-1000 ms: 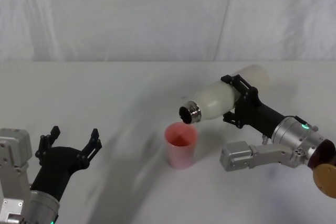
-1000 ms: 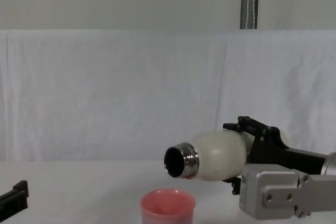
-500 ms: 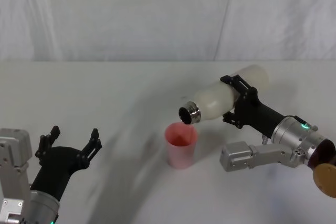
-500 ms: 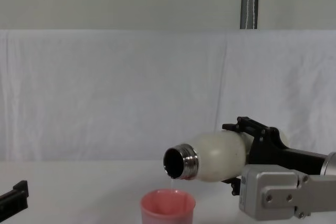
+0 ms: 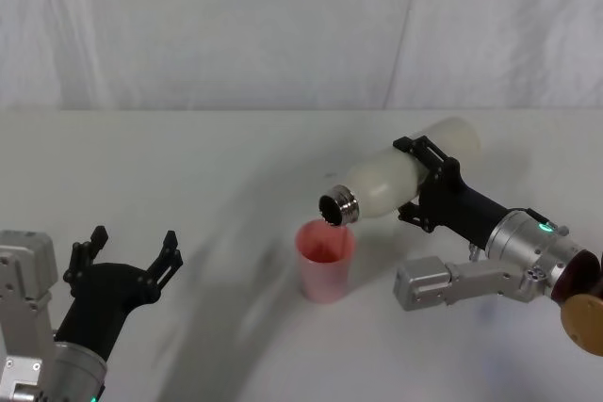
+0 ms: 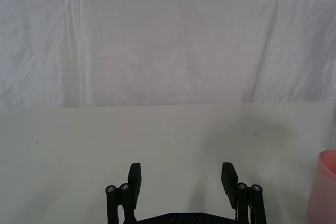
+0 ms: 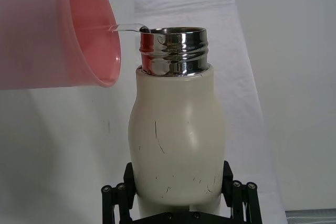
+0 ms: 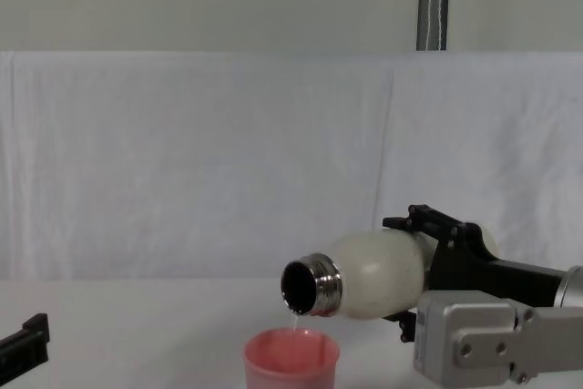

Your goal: Grasp the thermos with one hand and pour water into the cup lid.

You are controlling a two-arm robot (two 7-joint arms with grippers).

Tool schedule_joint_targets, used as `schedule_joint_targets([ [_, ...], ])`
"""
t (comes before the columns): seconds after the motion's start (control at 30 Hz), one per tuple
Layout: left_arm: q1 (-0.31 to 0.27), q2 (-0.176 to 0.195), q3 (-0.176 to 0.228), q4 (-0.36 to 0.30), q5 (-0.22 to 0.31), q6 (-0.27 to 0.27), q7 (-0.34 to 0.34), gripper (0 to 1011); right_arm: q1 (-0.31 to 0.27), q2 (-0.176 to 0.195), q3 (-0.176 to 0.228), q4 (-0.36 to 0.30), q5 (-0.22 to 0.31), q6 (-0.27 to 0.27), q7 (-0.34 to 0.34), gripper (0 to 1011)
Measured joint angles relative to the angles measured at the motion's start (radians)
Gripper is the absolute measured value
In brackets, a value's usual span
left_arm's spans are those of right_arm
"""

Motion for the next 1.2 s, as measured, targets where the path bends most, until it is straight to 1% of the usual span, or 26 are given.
schedule_joint_targets([
  [1.03, 0.000, 0.000, 0.000, 0.000, 0.000, 0.000, 0.000, 1001, 0.000, -0.001, -0.004, 0.002, 0.002, 0.000, 0.000, 959],
  [1.13, 0.000, 0.000, 0.000, 0.000, 0.000, 0.000, 0.000, 1001, -0.003, -0.007, 0.007, 0.002, 0.030, -0.002, 0.011, 960],
  [1.17, 0.000, 0.000, 0.000, 0.000, 0.000, 0.000, 0.000, 1001, -0.003, -0.007, 0.007, 0.002, 0.030, -0.002, 0.011, 960],
  [1.2, 0.000, 0.000, 0.000, 0.000, 0.000, 0.000, 0.000, 1001, -0.009, -0.012, 0.020, 0.002, 0.061, -0.005, 0.021, 959],
])
